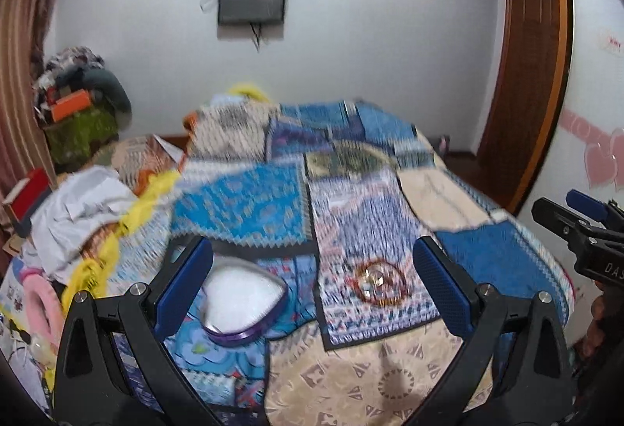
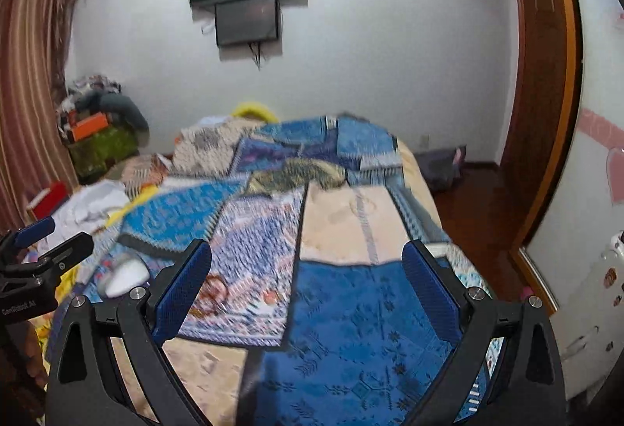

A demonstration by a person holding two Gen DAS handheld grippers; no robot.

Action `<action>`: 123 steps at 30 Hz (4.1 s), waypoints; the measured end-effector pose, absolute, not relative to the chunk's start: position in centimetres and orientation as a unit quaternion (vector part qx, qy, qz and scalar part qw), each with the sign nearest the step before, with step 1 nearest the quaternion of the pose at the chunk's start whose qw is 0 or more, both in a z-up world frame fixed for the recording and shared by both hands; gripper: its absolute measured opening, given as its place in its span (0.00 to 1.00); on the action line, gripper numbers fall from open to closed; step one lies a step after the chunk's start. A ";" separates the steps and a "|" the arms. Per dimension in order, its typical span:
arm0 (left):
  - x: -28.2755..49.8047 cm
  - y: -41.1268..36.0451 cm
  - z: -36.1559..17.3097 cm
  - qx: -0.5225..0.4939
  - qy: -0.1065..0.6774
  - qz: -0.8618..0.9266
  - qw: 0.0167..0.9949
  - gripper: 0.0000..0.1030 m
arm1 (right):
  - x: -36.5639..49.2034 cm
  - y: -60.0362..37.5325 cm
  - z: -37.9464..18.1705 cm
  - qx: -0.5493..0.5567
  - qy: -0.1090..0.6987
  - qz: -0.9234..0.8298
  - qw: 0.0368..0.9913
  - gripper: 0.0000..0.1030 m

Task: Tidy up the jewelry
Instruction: 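Move the left tool down to the jewelry pile on the patterned cloth, then close the left gripper on the red beaded string bracelet, then carry the bracelet with the left gripper and lower it into the heart tin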

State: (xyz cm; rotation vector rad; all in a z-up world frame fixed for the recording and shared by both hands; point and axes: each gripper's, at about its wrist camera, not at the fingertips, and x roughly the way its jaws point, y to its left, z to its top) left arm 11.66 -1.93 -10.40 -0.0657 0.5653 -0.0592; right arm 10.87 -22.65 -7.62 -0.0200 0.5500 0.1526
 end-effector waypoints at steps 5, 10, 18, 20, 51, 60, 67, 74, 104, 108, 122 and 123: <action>13.8 -3.0 -14.0 -0.033 0.340 -0.055 0.938 0.87 | 12.0 -23.3 -9.7 -0.009 0.309 0.075 0.948 0.94; 15.1 -3.7 -16.5 -0.033 0.381 -0.074 0.921 0.80 | 13.0 -23.9 -11.7 0.000 0.346 0.091 0.934 0.94; 16.5 -3.7 -17.5 -0.060 0.410 -0.114 0.903 0.53 | 15.0 -23.7 -13.6 -0.005 0.378 0.125 0.917 0.80; 16.8 -4.1 -17.7 -0.058 0.412 -0.121 0.901 0.47 | 15.4 -23.5 -13.7 -0.008 0.379 0.132 0.916 0.76; 18.2 -4.3 -19.7 -0.094 0.419 -0.153 0.890 0.00 | 18.0 -20.0 -16.4 -0.059 0.431 0.188 0.880 0.27; 17.3 -4.3 -16.9 -0.073 0.386 -0.150 0.907 0.00 | 17.8 -19.8 -16.0 -0.051 0.436 0.199 0.876 0.06; 15.9 -4.1 -13.8 -0.062 0.349 -0.145 0.924 0.00 | 16.7 -20.0 -15.0 -0.038 0.426 0.205 0.880 0.05; 14.6 -3.6 -11.8 -0.061 0.323 -0.135 0.935 0.00 | 15.6 -20.6 -13.4 -0.028 0.410 0.200 0.889 0.05; 11.3 6.0 -5.8 -0.073 0.226 -0.063 0.969 0.00 | 13.6 -11.3 -7.2 -0.031 0.334 0.265 0.904 0.05; 11.8 7.4 -6.8 -0.088 0.237 -0.062 0.965 0.00 | 14.0 -9.6 -7.9 -0.037 0.342 0.273 0.898 0.05; 14.8 9.4 -10.6 -0.121 0.286 -0.089 0.946 0.00 | 16.6 -4.8 -11.6 -0.048 0.400 0.307 0.862 0.05; 15.1 9.5 -11.0 -0.123 0.290 -0.091 0.945 0.00 | 16.8 -4.5 -12.0 -0.048 0.406 0.310 0.858 0.05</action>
